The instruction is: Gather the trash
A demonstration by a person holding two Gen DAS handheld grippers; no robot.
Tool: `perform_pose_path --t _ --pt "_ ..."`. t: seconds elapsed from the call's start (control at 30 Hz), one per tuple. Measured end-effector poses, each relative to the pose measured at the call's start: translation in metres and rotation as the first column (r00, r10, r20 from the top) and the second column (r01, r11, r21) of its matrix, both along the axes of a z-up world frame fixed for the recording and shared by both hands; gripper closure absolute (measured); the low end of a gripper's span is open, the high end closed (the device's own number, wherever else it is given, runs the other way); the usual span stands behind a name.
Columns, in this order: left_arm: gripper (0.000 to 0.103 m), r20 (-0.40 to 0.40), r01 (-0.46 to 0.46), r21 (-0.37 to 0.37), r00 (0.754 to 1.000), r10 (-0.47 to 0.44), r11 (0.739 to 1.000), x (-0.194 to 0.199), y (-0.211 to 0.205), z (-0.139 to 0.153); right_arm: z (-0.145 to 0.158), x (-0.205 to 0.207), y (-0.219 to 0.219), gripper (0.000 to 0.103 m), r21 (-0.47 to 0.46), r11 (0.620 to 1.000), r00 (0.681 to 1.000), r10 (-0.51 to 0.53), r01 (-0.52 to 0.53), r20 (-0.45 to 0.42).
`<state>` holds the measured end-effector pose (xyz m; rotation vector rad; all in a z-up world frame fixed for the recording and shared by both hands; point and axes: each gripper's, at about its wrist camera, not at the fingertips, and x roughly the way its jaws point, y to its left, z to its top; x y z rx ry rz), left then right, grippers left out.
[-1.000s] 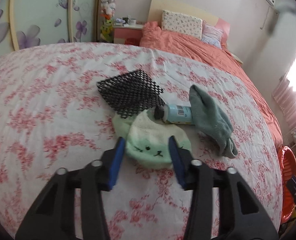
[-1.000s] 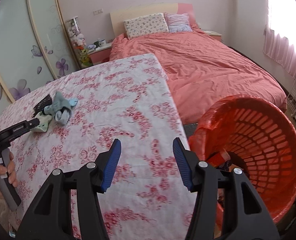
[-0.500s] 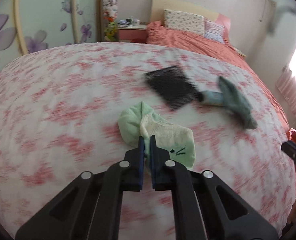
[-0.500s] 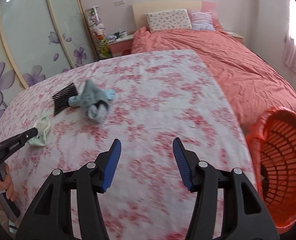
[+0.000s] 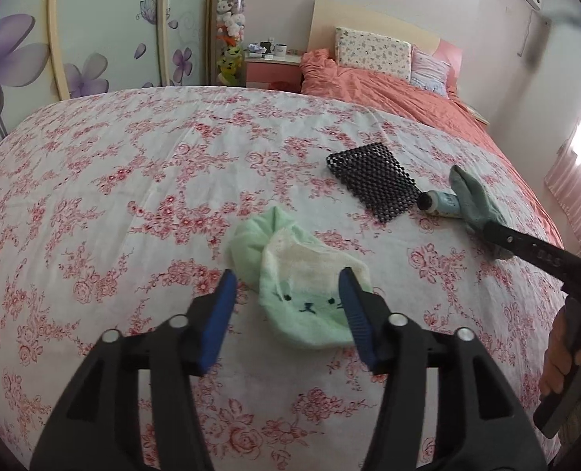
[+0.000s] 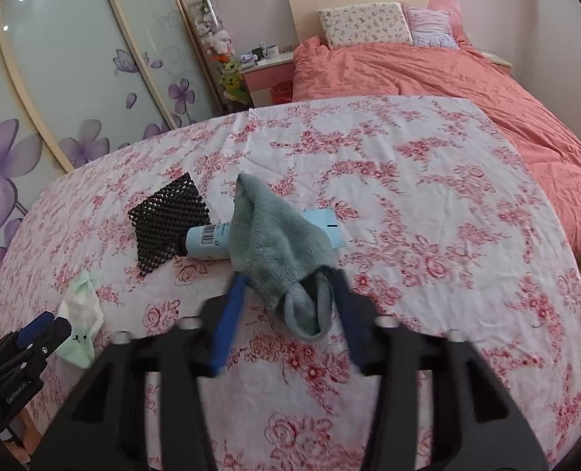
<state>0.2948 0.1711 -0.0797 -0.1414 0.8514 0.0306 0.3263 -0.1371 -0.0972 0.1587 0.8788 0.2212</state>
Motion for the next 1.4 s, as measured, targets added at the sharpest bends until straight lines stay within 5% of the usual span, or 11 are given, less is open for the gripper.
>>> perform_pose_path --t 0.4,0.47,0.53,0.57,1.4 --pt "0.034 -0.027 0.009 0.033 1.000 -0.008 0.999 0.008 -0.014 -0.010 0.002 -0.060 -0.075 0.091 -0.056 0.989 0.991 -0.136 0.136 0.014" --pt "0.033 -0.038 0.009 0.037 0.999 -0.008 0.999 0.010 -0.016 -0.013 0.001 -0.063 -0.080 0.083 -0.029 0.993 0.994 -0.113 0.113 0.001" --pt "0.031 -0.046 0.005 0.044 0.999 -0.003 0.999 0.011 -0.017 -0.016 0.000 -0.061 -0.080 0.042 -0.015 0.994 0.994 -0.105 0.105 0.001" --pt "0.031 -0.049 0.002 0.047 0.999 0.000 0.999 0.012 -0.017 -0.017 0.000 -0.059 -0.079 0.040 -0.018 0.994 0.994 -0.106 0.106 0.011" --pt "0.026 -0.069 -0.006 0.094 0.998 0.013 0.996 0.017 -0.023 -0.020 -0.014 -0.038 -0.070 0.048 -0.171 0.971 0.986 -0.168 0.166 0.003"
